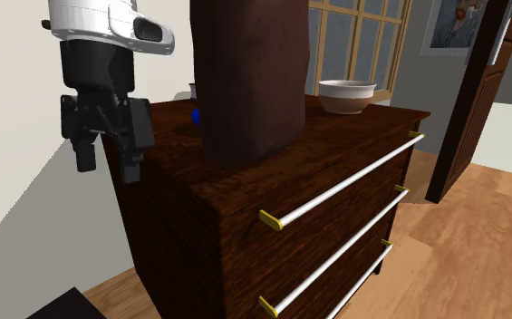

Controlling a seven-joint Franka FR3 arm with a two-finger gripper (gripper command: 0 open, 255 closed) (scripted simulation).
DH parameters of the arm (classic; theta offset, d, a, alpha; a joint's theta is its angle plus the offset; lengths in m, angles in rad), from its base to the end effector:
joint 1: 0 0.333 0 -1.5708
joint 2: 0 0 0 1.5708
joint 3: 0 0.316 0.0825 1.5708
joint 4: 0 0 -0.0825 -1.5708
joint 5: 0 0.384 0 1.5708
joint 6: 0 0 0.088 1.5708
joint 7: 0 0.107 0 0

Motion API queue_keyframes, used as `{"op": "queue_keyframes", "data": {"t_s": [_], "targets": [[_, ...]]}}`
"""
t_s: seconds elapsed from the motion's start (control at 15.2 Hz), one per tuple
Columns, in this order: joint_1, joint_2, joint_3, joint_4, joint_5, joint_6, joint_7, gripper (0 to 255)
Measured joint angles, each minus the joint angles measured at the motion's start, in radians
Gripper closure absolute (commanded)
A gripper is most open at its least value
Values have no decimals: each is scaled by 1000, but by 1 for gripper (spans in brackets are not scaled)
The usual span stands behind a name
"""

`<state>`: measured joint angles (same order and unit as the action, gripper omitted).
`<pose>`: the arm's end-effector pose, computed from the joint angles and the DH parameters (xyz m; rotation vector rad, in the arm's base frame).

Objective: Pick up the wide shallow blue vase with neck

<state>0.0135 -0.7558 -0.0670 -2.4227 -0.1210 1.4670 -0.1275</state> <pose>0.2977 -0.0341 0.5421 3.0629 0.1478 -0.3173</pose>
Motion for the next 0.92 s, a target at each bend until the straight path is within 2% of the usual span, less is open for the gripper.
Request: {"op": "queue_keyframes", "data": {"t_s": [0.26, 0.92], "targets": [[11, 76, -5, 62, 12, 32, -10, 0], [48, 405, -37, 421, 76, 76, -85, 0]]}}
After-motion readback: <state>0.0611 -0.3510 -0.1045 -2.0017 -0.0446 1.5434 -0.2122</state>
